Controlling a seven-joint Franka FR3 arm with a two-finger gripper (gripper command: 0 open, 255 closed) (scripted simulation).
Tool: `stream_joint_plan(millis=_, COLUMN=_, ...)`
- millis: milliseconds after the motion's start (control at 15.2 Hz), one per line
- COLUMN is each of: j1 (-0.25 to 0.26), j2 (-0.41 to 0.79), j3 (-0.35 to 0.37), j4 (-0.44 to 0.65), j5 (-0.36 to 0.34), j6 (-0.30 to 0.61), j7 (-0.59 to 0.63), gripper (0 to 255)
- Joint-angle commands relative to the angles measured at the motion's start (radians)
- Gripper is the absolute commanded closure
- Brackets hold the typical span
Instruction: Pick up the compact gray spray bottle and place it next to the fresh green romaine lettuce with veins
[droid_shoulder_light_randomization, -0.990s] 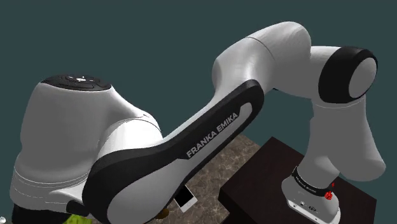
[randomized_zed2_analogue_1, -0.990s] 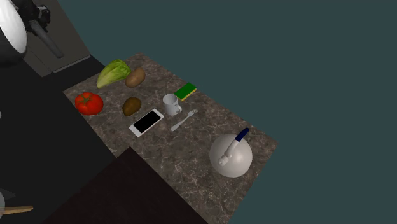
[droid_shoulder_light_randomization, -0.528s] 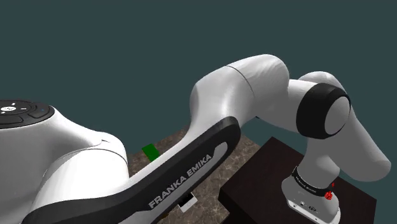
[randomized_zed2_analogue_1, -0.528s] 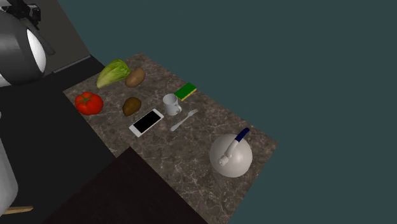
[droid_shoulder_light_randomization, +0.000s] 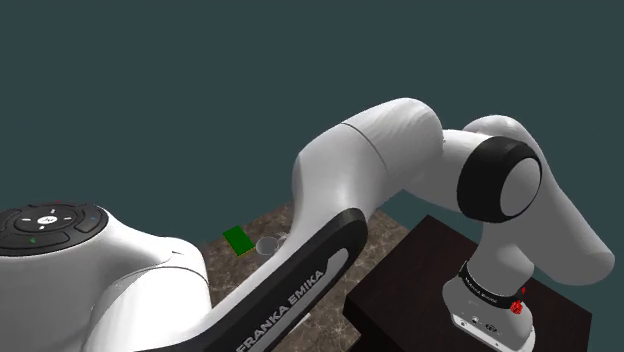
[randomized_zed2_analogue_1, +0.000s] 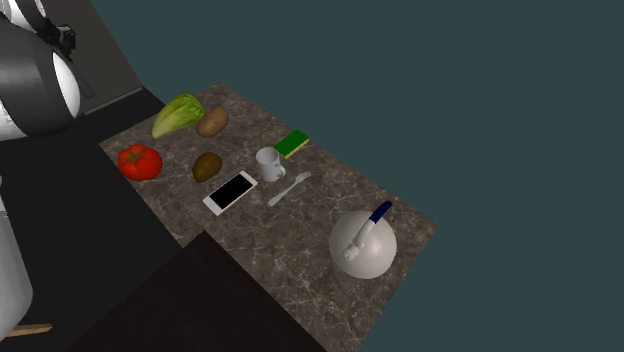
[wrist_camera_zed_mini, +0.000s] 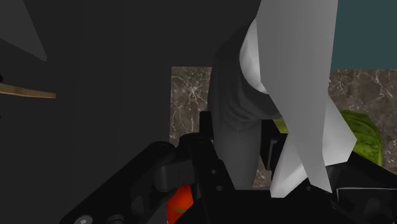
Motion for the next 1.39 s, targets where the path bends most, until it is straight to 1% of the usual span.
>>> stream_joint_plan(millis=0, j1=-0.001, j2=0.011, j3=-0.002, j4=-0.007, j5=-0.002, j6=0.018, j7=-0.002, gripper=255)
stream_joint_plan(millis=660, j1=0.000, j2=0.061, j3=-0.018, j4=-0.057, j5=-0.017, j6=0.116, j7=-0.003, gripper=255)
stream_joint_plan(millis=1320, j1=0.010, j2=0.130, j3=-0.038, j4=-0.075, j5=-0.033, j6=0.201, j7=-0.004, gripper=255)
